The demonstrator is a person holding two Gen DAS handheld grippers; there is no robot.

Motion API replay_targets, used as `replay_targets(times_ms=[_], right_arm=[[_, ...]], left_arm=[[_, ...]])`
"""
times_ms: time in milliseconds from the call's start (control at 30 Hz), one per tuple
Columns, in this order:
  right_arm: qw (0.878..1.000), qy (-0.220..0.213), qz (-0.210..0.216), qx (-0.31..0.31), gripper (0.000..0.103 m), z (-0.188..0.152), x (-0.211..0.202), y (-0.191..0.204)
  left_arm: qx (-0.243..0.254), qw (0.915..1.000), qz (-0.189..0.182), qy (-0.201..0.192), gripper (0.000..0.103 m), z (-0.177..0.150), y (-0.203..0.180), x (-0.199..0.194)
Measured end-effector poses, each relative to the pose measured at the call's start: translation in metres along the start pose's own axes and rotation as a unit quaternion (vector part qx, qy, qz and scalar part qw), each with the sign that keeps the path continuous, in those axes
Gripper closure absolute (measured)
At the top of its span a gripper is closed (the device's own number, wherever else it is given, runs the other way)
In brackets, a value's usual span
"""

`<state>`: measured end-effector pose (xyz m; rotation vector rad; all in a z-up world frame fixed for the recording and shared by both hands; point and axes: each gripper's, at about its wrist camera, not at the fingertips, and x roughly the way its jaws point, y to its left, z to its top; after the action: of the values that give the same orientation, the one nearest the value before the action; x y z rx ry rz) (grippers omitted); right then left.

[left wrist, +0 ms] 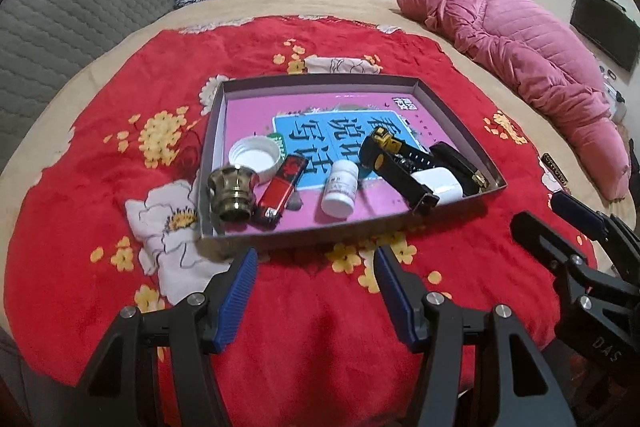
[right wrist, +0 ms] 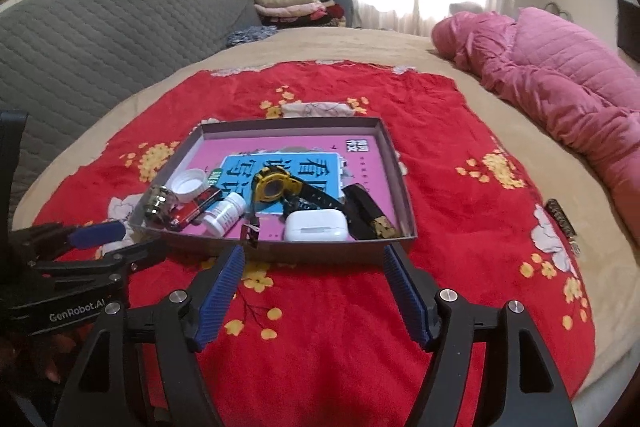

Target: Organize rigid objects

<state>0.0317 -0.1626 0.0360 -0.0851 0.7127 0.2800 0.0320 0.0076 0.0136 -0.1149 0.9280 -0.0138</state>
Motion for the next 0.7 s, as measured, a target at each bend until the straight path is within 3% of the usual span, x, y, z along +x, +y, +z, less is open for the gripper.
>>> replay_targets(times_ms=[333,700], right_arm=[[0.999,-0.016,-0.023,0.019,0.029,-0.007,-0.017,0.001],[1.000,0.006,-0.022,0.016,0.029,-0.022,-0.008,0.000]], left_arm=[[-0.013,0.9999,0.000,0.004,0.043,-0.006,-0.003,-0.011],[-0.003,0.9999,0.014,0.004,0.043,-0.010,-0.011,-0.014]])
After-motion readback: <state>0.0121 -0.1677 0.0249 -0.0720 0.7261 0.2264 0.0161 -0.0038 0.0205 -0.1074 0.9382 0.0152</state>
